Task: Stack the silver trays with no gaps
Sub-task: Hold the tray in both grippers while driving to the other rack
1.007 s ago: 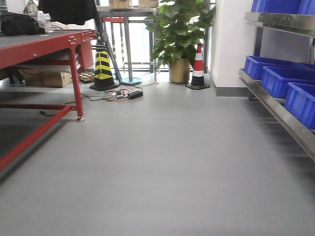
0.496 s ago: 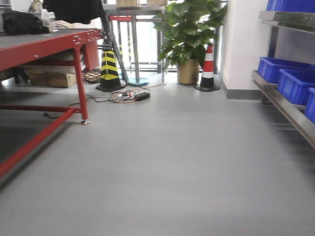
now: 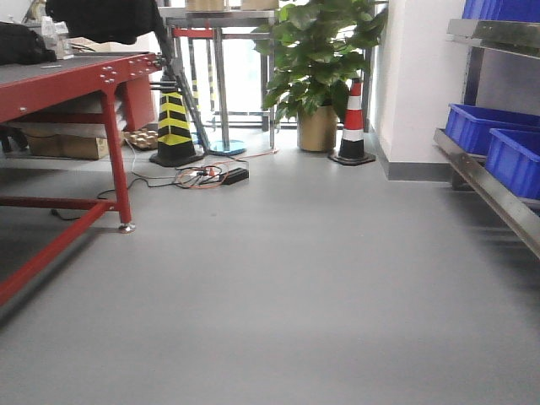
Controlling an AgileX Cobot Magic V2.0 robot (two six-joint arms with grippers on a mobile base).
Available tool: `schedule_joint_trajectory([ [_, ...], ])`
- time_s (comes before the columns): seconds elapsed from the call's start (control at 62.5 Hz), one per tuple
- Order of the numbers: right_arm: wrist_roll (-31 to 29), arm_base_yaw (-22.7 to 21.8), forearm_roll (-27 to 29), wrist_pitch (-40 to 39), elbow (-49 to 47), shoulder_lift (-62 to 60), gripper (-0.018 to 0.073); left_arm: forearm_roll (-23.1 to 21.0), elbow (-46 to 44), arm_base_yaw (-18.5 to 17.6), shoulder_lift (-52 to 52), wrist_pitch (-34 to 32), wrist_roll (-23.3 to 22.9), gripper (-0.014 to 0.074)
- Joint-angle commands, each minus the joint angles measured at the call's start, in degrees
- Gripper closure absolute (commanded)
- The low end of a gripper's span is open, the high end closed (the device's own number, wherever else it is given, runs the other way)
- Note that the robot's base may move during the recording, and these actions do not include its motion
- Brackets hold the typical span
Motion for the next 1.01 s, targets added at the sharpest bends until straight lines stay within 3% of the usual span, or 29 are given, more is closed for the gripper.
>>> schedule_joint_trajectory([
  [0.0,-0.58,-0.02,0.09,-4.71,-1.74,-1.47,0.0503,0.51,-1.33,-0.59,-1.62,-1.73,0.61,0.0645],
  [0.991,-0.58,-0.02,0.09,-4.77,-1.74,-1.47,0.0503,0.51,-1.33,-0.59,-1.62,-1.73,0.61,0.0645],
])
